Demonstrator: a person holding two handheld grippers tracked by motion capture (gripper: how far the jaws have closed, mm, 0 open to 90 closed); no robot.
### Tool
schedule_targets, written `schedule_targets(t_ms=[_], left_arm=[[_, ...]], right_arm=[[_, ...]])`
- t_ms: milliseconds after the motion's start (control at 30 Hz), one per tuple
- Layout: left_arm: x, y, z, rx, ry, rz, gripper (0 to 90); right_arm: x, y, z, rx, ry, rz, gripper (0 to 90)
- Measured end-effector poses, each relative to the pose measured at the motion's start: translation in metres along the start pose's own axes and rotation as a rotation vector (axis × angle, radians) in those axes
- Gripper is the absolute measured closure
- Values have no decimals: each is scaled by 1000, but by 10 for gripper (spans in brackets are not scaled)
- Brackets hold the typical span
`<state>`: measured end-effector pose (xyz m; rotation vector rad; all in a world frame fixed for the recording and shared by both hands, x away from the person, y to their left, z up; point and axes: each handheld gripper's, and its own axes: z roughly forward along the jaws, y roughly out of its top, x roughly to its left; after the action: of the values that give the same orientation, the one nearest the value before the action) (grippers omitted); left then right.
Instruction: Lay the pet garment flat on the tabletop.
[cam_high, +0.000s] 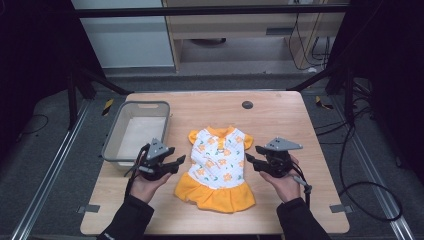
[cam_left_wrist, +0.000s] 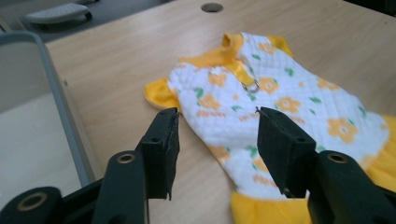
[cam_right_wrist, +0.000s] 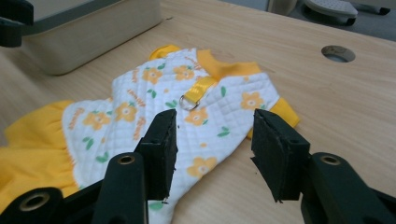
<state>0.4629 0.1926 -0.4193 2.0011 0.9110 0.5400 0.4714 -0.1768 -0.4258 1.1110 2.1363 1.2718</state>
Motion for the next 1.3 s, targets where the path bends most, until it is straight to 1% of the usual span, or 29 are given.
schedule_targets(t_ms=[100,167,200,233,300,333,367,400,467,500,533,567,600,633,667,733,767,833,967,1000,1067,1133,1167,1267,1300], left_arm=[[-6,-17,-5,22,-34,-1,508],[-8,-30,-6,52,-37,0,519],[-9,-34,-7,58,-41,-4,525],[-9,-40,-7,67,-43,-13,528],[-9,-49,-8,89,-55,-34,545],[-9,-52,-8,101,-59,-38,546],[-10,-56,-7,114,-70,-51,550],[-10,-59,-6,123,-75,-57,556],[-12,-63,-2,151,-83,-67,573],[-13,-64,-1,158,-84,-70,579],[-13,-64,-1,158,-84,-70,593],[-15,-65,1,168,-89,-66,593],[-18,-66,5,189,-83,-51,620],[-19,-67,7,203,-81,-46,632],[-19,-68,9,218,-91,-50,650],[-20,-70,12,243,-86,-44,670],[-20,-70,12,243,-86,-44,688],[-19,-72,14,261,-91,-55,710],[-17,-73,15,278,-98,-68,796],[-18,-73,15,281,-103,-73,817],[-19,-73,14,285,-106,-65,850],[-20,-73,14,286,-113,-62,866],[-21,-73,13,288,-119,-59,869],[-22,-74,12,292,-128,-68,874],[-23,-74,9,294,-138,-70,874]], right_arm=[[6,-12,-8,-6,27,11,512],[10,-21,-12,3,40,8,516],[13,-26,-13,19,49,5,518],[14,-29,-14,28,53,2,520],[17,-38,-17,44,70,3,522],[19,-42,-18,54,76,8,526],[20,-46,-19,58,82,10,528],[21,-51,-20,75,93,16,530],[24,-57,-21,93,98,13,535],[25,-62,-22,105,100,15,539],[25,-62,-22,105,100,15,539],[27,-65,-22,110,103,15,543],[30,-74,-20,142,110,19,554],[31,-79,-18,158,114,19,560],[33,-82,-17,179,122,25,563],[35,-85,-13,201,121,15,571],[36,-86,-12,208,126,17,571],[38,-86,-8,216,127,11,600],[40,-87,-4,246,123,-6,662],[40,-87,-4,256,119,-6,701],[40,-87,-4,264,121,-10,783],[38,-87,-5,271,126,-6,851],[37,-87,-5,273,126,-9,870],[36,-85,-7,274,139,-5,885],[35,-85,-8,274,139,1,887]])
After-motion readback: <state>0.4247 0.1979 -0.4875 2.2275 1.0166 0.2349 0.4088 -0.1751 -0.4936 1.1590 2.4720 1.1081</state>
